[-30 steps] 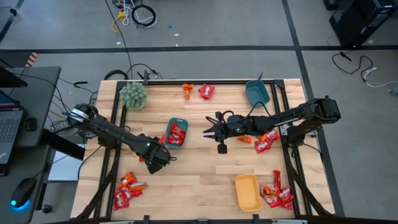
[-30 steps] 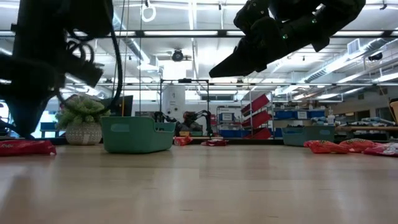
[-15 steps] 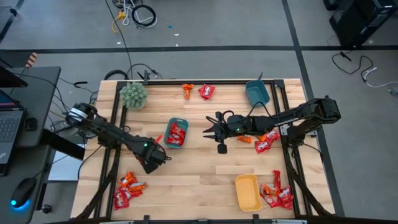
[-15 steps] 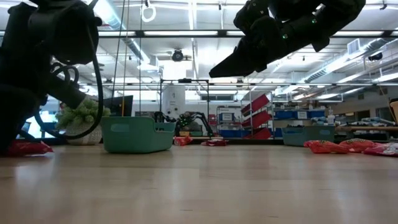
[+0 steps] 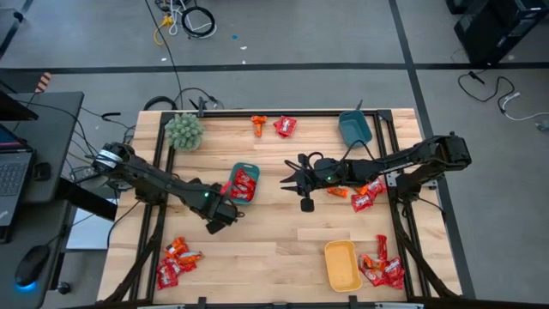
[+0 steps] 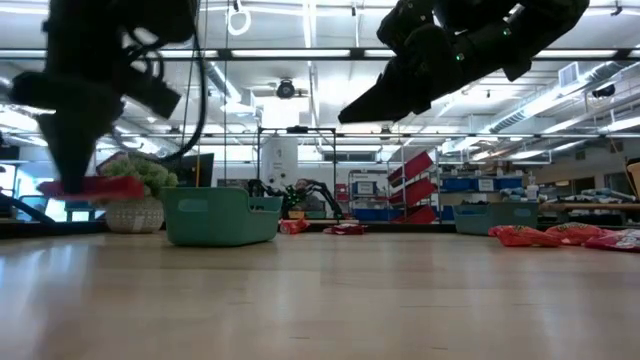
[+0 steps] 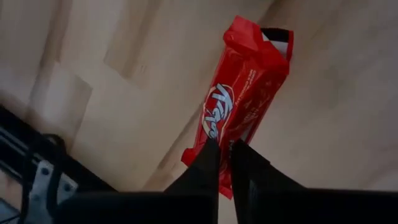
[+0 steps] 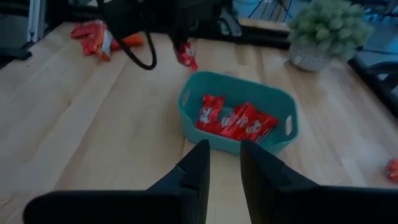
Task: Sort candy
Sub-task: Put the small red candy into the green bin
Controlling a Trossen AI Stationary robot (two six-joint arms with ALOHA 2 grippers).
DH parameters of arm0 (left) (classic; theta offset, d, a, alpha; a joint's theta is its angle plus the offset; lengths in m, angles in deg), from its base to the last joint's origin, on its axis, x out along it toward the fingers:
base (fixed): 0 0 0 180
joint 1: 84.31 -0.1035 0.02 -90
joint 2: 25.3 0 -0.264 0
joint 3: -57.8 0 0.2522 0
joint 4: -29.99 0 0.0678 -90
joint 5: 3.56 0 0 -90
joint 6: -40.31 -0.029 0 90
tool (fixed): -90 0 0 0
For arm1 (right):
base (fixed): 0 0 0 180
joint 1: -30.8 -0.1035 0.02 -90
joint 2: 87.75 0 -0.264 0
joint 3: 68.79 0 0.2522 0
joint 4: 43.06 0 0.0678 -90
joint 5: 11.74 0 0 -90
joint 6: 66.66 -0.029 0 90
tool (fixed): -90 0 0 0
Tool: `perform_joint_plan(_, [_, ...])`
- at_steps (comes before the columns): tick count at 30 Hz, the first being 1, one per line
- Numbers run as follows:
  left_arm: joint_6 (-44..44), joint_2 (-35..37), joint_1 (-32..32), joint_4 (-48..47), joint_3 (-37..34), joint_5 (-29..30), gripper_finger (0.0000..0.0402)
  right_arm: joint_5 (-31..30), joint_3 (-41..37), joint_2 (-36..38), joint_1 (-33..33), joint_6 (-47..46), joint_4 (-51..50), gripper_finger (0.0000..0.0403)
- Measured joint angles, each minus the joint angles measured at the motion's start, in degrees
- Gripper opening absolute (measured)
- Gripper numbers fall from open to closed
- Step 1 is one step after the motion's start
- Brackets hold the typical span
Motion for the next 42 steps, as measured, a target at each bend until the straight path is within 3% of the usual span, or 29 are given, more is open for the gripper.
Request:
perform_joint_plan(9, [-3.1, 0.5, -7.6, 3.0, 8.3, 0.3, 0.0021, -3.5, 0.0, 5.8, 0.0, 0.1, -2.8, 0.0074])
perform_joint_plan(17, [-11.2, 0.4, -17.7, 18.8, 8.8, -2.7, 0.0020, -3.6, 0.0, 7.8, 0.0, 0.2, -3.9, 0.0075])
perform_joint_plan(23, [-16.1, 0.4, -23.8, 20.6, 8.8, -2.7, 0.0022, -3.6, 0.0, 7.8, 0.0, 0.0, -5.0, 0.0072])
perform_joint_plan(31, [-20.4, 0.4, -24.9, 20.3, 8.8, -4.3, 0.0040, -3.6, 0.0, 7.8, 0.0, 0.0, -6.2, 0.0071])
perform_joint_plan(42, [-21.9, 0.4, -24.9, 18.6, 7.3, -4.8, 0.0104, -3.6, 0.0, 7.8, 0.0, 0.0, -6.3, 0.0072])
